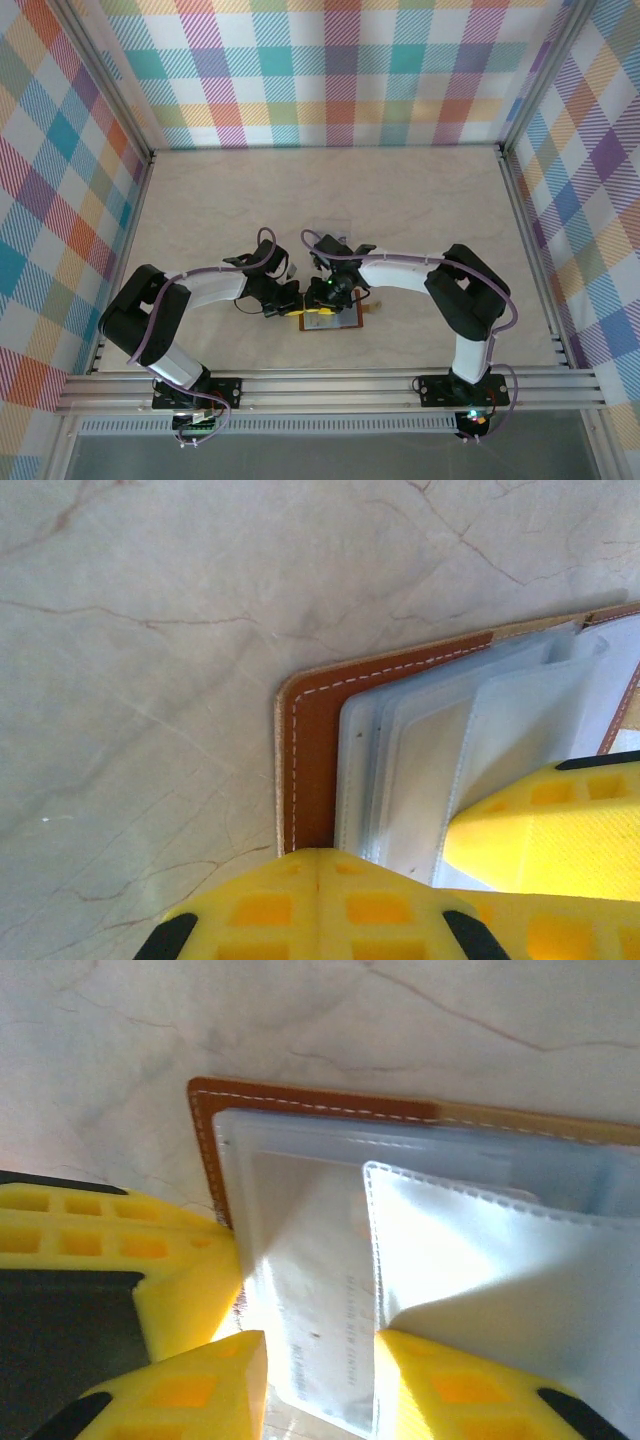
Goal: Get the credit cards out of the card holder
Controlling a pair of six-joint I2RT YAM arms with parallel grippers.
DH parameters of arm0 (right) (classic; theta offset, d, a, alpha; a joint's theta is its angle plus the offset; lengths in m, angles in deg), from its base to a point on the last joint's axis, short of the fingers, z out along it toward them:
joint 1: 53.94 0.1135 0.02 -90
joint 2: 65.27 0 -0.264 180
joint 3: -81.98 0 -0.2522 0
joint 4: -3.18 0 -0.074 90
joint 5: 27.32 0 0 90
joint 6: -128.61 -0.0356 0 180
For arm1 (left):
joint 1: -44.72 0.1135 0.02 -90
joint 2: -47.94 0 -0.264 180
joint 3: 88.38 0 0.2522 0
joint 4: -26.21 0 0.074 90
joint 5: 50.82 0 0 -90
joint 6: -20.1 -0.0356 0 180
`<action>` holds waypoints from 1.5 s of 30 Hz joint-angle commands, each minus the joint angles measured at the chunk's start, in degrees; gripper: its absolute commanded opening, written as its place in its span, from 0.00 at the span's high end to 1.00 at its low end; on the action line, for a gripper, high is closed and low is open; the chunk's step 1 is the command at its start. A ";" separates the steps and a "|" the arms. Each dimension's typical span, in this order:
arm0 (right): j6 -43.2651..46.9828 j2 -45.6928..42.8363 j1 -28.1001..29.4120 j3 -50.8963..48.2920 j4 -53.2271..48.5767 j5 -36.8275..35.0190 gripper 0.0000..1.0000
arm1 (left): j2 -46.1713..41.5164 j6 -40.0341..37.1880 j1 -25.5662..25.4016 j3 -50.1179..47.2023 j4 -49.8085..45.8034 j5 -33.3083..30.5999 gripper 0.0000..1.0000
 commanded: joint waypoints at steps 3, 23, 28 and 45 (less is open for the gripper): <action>2.12 -1.01 0.48 2.23 -10.51 -6.90 0.62 | 0.22 -0.78 -0.50 -1.56 -3.70 -3.00 0.98; 5.09 -3.55 0.49 4.77 -22.57 -19.17 0.49 | -0.56 -1.65 -0.51 -0.50 -5.13 -3.30 0.98; 5.36 -3.31 0.30 4.31 -23.21 -20.02 0.49 | -1.34 -2.07 -0.58 -0.05 -6.42 -3.70 0.98; 8.03 -3.05 -0.14 4.41 -24.38 -19.66 0.47 | 0.09 -2.18 -0.58 1.27 -5.80 -3.36 0.98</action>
